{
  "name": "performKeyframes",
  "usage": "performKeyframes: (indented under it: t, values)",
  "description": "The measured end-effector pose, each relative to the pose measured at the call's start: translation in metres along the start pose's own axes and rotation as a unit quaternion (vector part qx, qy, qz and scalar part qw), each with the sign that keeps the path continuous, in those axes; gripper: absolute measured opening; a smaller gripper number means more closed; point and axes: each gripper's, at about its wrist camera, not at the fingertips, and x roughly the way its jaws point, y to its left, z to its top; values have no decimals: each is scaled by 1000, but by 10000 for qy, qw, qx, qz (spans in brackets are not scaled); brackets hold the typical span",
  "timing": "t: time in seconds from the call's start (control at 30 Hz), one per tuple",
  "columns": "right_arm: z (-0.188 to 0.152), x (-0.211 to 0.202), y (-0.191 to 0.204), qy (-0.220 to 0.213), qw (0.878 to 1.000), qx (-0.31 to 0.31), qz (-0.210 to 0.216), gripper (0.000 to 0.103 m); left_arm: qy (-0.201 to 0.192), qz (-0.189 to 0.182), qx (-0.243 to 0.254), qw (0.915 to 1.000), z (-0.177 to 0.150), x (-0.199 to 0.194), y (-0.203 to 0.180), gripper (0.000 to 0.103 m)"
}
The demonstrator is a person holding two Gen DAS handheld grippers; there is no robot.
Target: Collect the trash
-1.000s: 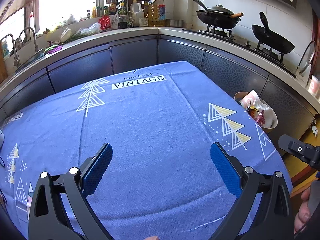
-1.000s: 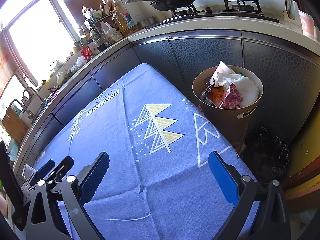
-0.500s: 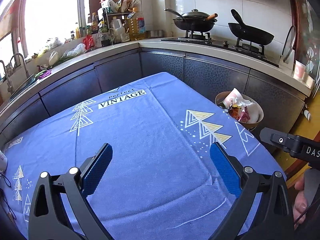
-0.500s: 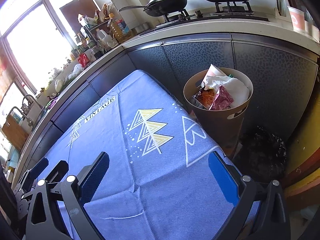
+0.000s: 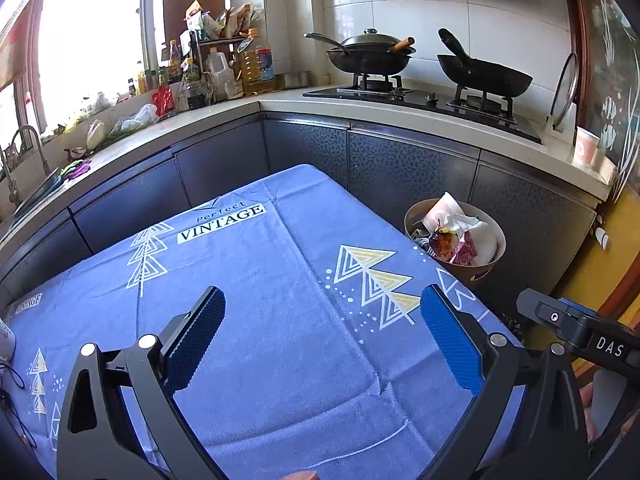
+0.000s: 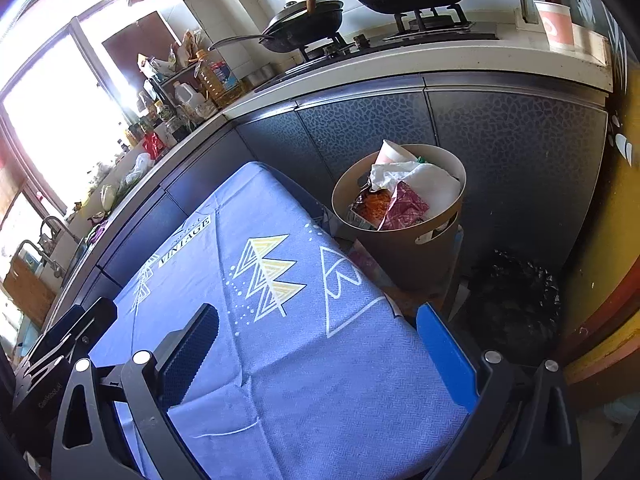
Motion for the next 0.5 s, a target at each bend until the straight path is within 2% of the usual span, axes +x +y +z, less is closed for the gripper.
performKeyframes:
  t: [0.1,0.5]
  values:
    - [0,0,-6,2,10000,69,-2,99,133,237,191,9994,0,3,-12,97]
    - [-2,2,-12,31,9999,159,42,99,181,167,340,9991,-7,5,-24,97]
